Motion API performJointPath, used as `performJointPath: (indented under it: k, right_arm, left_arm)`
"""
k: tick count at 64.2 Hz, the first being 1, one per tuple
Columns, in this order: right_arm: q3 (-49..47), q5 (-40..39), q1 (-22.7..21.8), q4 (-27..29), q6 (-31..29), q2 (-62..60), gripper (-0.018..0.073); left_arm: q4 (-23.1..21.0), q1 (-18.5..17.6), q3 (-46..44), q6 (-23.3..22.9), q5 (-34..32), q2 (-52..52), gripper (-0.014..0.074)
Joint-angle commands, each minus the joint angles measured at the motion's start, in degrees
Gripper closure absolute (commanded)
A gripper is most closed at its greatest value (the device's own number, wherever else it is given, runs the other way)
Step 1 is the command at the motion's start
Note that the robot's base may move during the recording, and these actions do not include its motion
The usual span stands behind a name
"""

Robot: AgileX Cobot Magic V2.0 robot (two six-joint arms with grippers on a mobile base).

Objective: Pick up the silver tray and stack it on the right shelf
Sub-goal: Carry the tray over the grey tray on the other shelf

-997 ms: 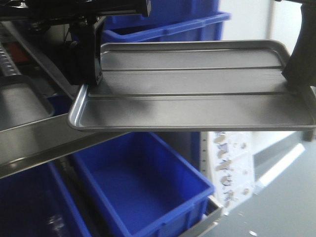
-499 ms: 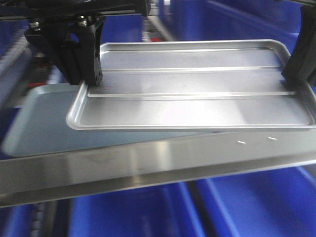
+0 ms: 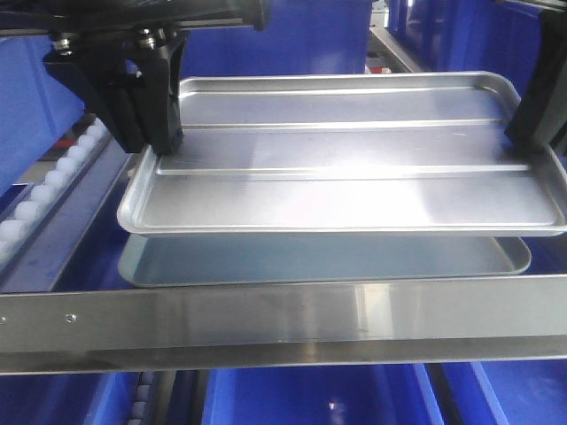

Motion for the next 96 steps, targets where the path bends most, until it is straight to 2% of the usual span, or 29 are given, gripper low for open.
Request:
performJointPath:
  k: [1,56,72,79,90,96]
  right_arm:
    - [-2.0,-2.5,0.1,0.1,-1.7,-1.4,0.0503]
    - [-2.0,-2.5,0.1,0.1,-1.7,-1.4,0.0503]
    - [-2.9,-3.8,0.1,0.1,-1.7,-1.3,0.0503]
    - [-6.0,-3.1,0.1,0.0,-2.0,-0.2,0.0503]
    - [-14.0,-0.8,-1.0,-1.4,-2.1,6.1,0.0503]
    - [-17.3,-1.2,-2.2,-2.2,-2.1,10.6,0.0503]
  left_arm:
    - [0.9,-0.4,-1.7,1.2,-1.1,-2.1,0.0697]
    - [0.9,-0.4,-1.7,1.2,-1.1,-2.1,0.0697]
    - [1.9,-0.3,-1.7,1.3,-4.8,-2.1,0.0697]
    - [1.8,1.2,-2.2,3.2,-7.7,-1.9,0.0697]
    - [1.5,4.8,-5.3,3.2,-9.3,0.3,0.0697]
    - [1.4,6.4,-6.6,5.6,-13.7,2.1,0.0697]
